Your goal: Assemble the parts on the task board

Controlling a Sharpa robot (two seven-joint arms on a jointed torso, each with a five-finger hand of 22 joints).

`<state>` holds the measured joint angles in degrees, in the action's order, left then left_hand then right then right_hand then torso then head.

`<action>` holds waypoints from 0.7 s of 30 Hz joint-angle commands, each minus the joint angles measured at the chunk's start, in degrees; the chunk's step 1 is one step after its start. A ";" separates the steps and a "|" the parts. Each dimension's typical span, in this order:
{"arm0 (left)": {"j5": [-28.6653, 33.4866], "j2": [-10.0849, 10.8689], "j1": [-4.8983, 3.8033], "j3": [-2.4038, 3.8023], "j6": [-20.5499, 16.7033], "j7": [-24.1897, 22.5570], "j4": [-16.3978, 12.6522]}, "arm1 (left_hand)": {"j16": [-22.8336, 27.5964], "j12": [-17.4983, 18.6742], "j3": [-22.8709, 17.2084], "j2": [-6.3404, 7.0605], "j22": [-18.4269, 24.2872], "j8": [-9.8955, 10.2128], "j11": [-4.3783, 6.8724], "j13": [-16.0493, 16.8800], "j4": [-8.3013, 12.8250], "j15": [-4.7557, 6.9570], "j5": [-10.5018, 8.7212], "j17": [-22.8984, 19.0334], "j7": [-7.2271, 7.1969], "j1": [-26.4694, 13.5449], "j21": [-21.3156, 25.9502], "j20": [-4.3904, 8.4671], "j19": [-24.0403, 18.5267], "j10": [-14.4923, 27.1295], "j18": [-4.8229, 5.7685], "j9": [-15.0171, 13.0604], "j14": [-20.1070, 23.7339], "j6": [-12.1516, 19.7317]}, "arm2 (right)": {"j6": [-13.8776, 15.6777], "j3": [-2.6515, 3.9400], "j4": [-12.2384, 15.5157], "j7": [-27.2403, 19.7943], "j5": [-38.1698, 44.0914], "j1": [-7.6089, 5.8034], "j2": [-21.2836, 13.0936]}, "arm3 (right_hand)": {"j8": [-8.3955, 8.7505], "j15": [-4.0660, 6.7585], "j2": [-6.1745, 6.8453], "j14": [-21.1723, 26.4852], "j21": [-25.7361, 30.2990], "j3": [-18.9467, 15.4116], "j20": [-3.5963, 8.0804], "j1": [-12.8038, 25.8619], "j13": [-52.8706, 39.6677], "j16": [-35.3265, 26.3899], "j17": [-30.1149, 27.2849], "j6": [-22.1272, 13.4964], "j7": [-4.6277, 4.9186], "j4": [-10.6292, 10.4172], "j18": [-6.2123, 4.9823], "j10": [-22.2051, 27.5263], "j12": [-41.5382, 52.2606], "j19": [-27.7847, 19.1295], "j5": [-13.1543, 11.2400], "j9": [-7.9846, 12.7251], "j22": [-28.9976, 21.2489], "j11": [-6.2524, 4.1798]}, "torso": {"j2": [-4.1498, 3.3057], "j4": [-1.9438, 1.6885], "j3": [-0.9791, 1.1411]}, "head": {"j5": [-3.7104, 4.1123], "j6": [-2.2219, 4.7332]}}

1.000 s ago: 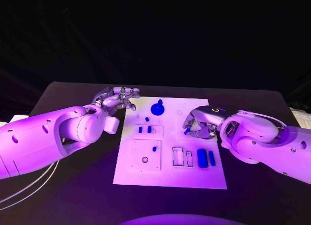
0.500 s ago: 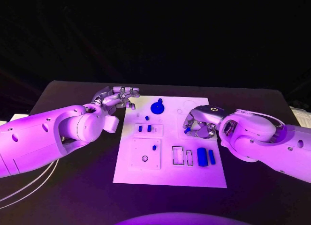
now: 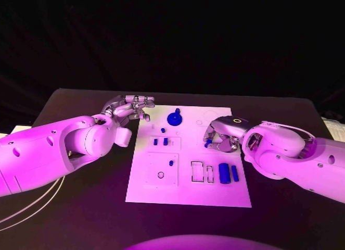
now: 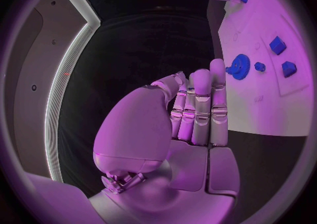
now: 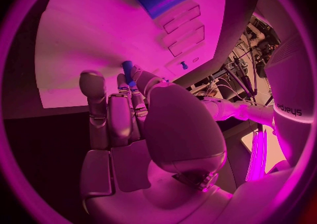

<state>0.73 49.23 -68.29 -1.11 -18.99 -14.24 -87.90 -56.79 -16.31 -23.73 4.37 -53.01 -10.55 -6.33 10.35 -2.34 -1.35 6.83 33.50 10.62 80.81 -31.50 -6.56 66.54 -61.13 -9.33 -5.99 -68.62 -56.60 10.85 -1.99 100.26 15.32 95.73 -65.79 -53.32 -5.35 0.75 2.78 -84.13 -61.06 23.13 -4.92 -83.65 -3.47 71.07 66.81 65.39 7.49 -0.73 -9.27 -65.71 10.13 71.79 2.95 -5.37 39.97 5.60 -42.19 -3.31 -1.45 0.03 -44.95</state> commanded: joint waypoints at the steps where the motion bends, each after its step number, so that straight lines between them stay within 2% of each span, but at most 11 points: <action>1: -0.29 -0.11 0.08 0.03 1.14 -0.15 -0.06 | 0.33 -0.40 0.01 -0.30 0.09 -0.24 0.17 0.07 0.26 -0.01 0.36 -0.05 -0.06 0.40 0.25 -0.51 0.01 0.40 -1.12 -0.01 0.50 0.30 | 3.61 -0.04 0.40 -1.16 1.22 0.13 0.03 | -0.31 0.48 -0.56 -2.19 -0.43 0.83 0.06 -1.36 -0.54 0.39 0.16 0.43 0.02 0.21 0.77 -2.66 0.36 0.48 0.05 -0.11 0.56 -2.05 | 0.01 0.02 -0.02 | 0.01 -0.04; 9: -0.29 -0.16 0.10 0.02 1.15 -0.14 -0.04 | 0.33 -0.40 0.01 -0.30 0.09 -0.24 0.17 0.07 0.26 -0.01 0.36 -0.05 -0.06 0.40 0.25 -0.51 0.01 0.40 -1.12 -0.01 0.50 0.30 | 8.04 0.06 1.96 -1.92 0.12 0.11 -0.92 | -0.37 0.50 -0.39 -2.18 -0.80 1.21 0.13 -0.90 -0.52 0.45 0.16 0.58 0.07 0.26 0.82 -3.02 0.27 0.58 0.04 -0.18 0.96 -2.04 | 0.03 -0.01 0.00 | 0.08 -0.04; 14: -0.29 -0.17 0.12 0.02 1.08 -0.17 -0.02 | 0.33 -0.40 0.01 -0.30 0.09 -0.24 0.17 0.07 0.26 -0.01 0.36 -0.05 -0.06 0.40 0.25 -0.51 0.01 0.40 -1.12 -0.01 0.50 0.30 | 8.95 0.25 4.01 -1.84 -0.93 -0.22 -2.06 | -0.36 0.48 -0.03 -2.22 -0.99 1.24 0.14 -0.24 -0.49 0.67 0.36 0.60 0.05 0.11 0.85 -3.07 0.08 0.59 0.05 -0.22 1.14 -2.04 | 0.09 0.07 -0.07 | 0.14 0.12; 18: -0.29 -0.25 0.14 0.01 0.96 -0.35 0.00 | 0.33 -0.40 0.01 -0.30 0.09 -0.24 0.17 0.07 0.26 -0.01 0.36 -0.05 -0.06 0.40 0.25 -0.51 0.01 0.40 -1.12 -0.01 0.50 0.30 | 8.76 0.30 5.85 -1.84 -1.58 -0.33 -2.05 | -0.34 0.48 0.15 -2.24 -1.09 1.24 0.13 0.09 -0.47 0.79 0.47 0.59 0.03 0.02 0.86 -3.06 -0.03 0.60 0.08 -0.24 1.24 -2.03 | 0.09 0.11 -0.01 | 0.06 0.16; 21: -0.29 -0.33 0.16 0.01 0.93 -0.41 -0.01 | 0.32 -0.41 0.01 -0.30 0.09 -0.25 0.17 0.07 0.26 -0.01 0.36 -0.05 -0.05 0.40 0.25 -0.51 0.01 0.41 -1.12 -0.01 0.50 0.30 | 8.47 0.31 7.17 -1.98 -2.24 -0.26 -1.52 | -0.32 0.48 0.20 -2.23 -1.13 1.28 0.13 0.16 -0.45 0.78 0.44 0.55 0.03 0.02 0.87 -3.01 -0.09 0.59 0.10 -0.23 1.28 -2.03 | 0.01 -0.02 0.00 | -0.04 0.11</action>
<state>0.70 49.03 -68.21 -1.13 -18.89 -14.16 -87.84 -56.79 -16.48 -23.73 4.37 -53.01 -10.55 -6.32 10.35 -2.34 -1.35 6.83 33.51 10.62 80.81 -31.50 -6.56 66.54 -61.12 -9.33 -5.99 -68.62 -56.60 18.54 -1.69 106.92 14.06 94.42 -66.12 -55.04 -5.31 0.94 2.79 -83.93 -61.94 24.20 -4.92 -83.65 -3.87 71.61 67.22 65.63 7.65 -0.54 -9.27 -66.12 10.40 71.95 2.90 -5.56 41.19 6.02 -42.12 -3.26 -1.49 0.08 -44.81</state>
